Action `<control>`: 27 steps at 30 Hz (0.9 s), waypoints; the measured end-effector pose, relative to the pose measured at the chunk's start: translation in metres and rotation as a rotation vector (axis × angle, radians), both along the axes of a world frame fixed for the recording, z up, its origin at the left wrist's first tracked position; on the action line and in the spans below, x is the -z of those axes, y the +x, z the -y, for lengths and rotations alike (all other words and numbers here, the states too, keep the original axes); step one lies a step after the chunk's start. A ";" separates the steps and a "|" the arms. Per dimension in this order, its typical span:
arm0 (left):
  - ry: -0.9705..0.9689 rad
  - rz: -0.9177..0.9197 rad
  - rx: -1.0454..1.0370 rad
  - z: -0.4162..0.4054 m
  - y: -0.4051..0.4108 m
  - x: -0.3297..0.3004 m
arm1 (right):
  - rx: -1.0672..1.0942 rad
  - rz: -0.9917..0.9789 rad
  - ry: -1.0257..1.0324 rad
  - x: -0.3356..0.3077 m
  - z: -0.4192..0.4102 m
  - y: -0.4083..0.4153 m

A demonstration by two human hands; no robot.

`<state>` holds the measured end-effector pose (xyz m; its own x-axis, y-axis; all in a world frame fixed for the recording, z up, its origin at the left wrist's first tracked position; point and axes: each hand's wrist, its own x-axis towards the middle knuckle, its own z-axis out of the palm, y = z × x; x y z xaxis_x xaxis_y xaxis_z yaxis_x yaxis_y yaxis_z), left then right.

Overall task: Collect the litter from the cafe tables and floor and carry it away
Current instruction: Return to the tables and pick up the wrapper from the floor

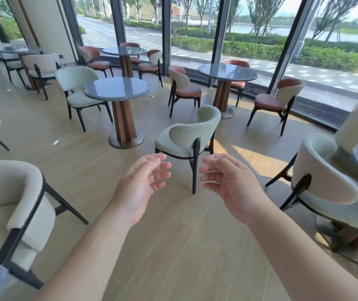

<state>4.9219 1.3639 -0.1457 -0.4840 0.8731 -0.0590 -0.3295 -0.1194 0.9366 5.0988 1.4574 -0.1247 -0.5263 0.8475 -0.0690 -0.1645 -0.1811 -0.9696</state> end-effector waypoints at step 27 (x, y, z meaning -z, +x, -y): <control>-0.175 -0.102 -0.250 -0.251 -0.354 0.012 | -0.252 -0.056 -0.144 0.046 -0.290 -0.409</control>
<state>4.5675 1.6152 -0.1577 -0.6935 0.7071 -0.1378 -0.2132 -0.0187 0.9768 4.6899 1.7475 -0.1704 -0.7254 0.6732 -0.1434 -0.1499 -0.3577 -0.9217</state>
